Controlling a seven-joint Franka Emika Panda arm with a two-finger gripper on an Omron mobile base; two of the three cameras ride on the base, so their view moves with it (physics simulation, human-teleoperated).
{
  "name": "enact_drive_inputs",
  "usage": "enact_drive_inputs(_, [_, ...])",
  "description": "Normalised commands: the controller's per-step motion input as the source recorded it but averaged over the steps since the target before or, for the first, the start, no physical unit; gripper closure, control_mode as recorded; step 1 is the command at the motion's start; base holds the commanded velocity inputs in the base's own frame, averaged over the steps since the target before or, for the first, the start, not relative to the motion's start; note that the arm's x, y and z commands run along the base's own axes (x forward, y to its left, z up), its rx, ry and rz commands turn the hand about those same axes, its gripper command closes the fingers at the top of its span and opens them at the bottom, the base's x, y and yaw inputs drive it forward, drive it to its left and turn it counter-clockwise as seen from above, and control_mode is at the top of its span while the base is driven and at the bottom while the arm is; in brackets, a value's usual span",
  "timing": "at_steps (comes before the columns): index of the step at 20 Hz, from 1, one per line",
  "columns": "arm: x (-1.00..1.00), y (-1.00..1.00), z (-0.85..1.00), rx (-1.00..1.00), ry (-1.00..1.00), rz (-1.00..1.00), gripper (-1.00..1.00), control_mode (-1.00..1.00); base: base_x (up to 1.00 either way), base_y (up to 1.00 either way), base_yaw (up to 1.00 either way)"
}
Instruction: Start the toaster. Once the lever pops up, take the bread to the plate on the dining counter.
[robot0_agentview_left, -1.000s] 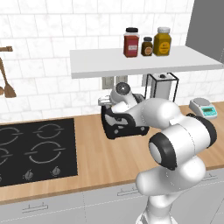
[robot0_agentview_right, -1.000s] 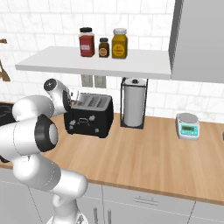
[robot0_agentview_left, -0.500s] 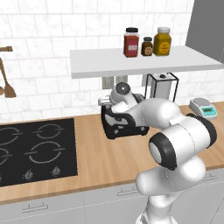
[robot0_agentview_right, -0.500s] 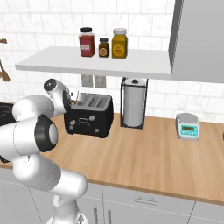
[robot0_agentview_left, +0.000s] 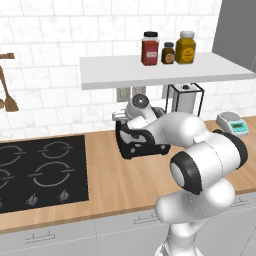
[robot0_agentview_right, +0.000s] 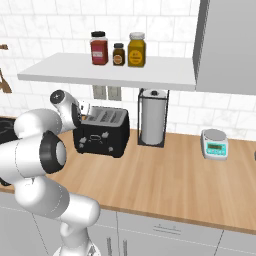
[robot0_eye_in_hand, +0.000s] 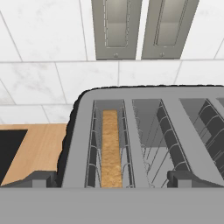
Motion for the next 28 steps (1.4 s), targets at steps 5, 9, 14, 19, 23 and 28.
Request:
enact_drive_inputs(5, [0.00, 0.00, 0.00, 0.00, 0.00, 0.00, -1.00, -1.00, 0.00, 0.00, 0.00])
enact_drive_inputs(9, [0.00, 0.00, 0.00, 0.00, 0.00, 0.00, -1.00, -1.00, 0.00, 0.00, 0.00])
enact_drive_inputs(14, [0.00, 0.00, 0.00, 0.00, 0.00, 0.00, -1.00, -1.00, 0.00, 0.00, 0.00])
enact_drive_inputs(19, [0.00, 0.00, 0.00, 0.00, 0.00, 0.00, -1.00, -1.00, 0.00, 0.00, 0.00])
enact_drive_inputs(23, [0.00, 0.00, 0.00, 0.00, 0.00, 0.00, -1.00, -1.00, 0.00, 0.00, 0.00])
enact_drive_inputs(28, [0.00, 0.00, 0.00, 0.00, 0.00, 0.00, -1.00, -1.00, 0.00, 0.00, 0.00])
